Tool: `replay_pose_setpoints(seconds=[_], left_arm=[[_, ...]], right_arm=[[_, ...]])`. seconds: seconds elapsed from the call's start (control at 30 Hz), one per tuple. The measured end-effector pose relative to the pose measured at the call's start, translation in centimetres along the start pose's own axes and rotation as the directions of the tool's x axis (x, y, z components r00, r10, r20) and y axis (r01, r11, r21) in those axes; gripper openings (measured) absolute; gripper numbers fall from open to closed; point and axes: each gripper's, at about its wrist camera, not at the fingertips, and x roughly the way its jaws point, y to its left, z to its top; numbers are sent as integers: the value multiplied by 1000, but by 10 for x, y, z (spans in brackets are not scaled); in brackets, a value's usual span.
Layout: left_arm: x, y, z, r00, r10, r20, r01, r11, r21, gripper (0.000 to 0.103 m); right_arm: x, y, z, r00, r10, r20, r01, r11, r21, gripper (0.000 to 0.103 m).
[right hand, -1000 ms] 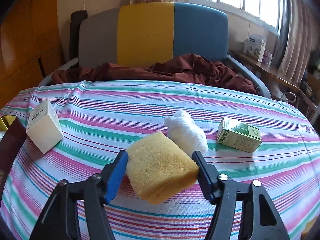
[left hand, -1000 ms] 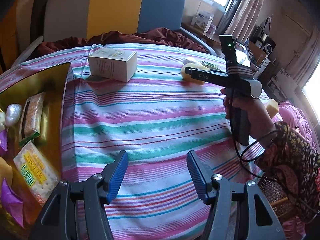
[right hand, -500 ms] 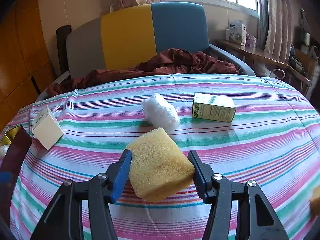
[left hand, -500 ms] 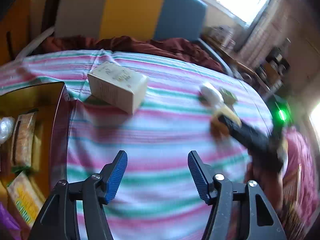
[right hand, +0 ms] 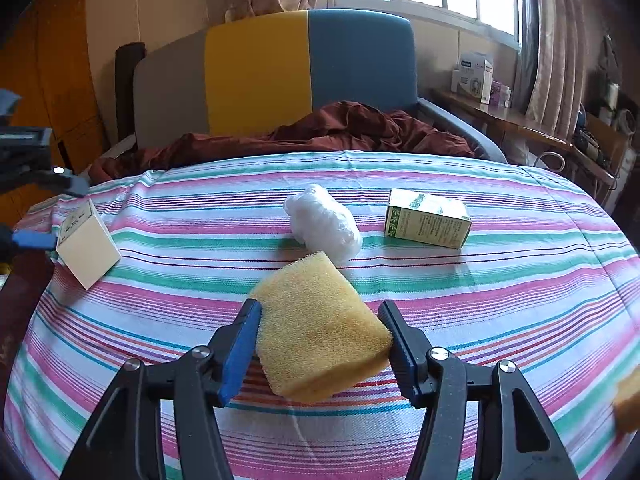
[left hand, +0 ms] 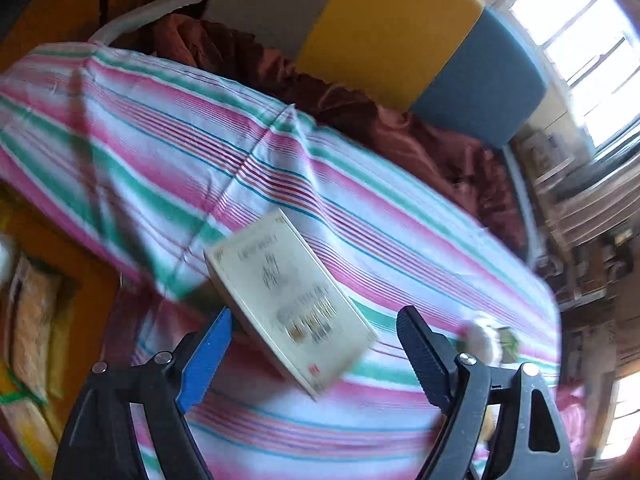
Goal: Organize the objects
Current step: 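Grasp the white printed box with the left tool while right holds the sponge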
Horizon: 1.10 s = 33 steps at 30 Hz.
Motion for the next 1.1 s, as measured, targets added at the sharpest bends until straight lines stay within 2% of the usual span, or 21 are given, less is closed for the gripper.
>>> replay_pose_setpoints(seconds=[0.2,0.27,0.4,0.47,0.63,0.83,0.9,1.03,1.1], left_arm=[[27,-6,5,997,61,-48,-58,997,57,85],[32,-9,0,995,91,-35,-87,991,97,83],[36,-18,-16,997,81,8,-80,976,202,53],[37,-24,-26,995,91,41,-99,958,269,52],[31,-31,-53,992,51,113,-90,923,375,52],[26,-40,-87,975,30,218,-136,860,492,52],[24,-38,-91,974,14,227,-130,855,503,52],[20,-33,-92,974,-17,225,-99,864,493,52],[17,-32,-98,972,-26,235,-99,858,504,52]], right_arm=[[-1,2,-1,1000,0,5,0,1000,-1,61],[-1,1,-1,1000,0,5,0,1000,0,61],[-1,1,-1,1000,0,7,0,1000,3,61],[-1,2,-1,1000,-1,6,1,1000,1,62],[-1,2,-1,1000,-5,7,5,1000,-2,62],[0,3,0,1000,-14,5,14,1000,-12,63],[-2,4,-1,1000,-26,17,26,999,-21,61],[-6,9,-2,998,-44,37,46,998,-44,58],[-9,10,-2,997,-51,52,53,997,-48,57]])
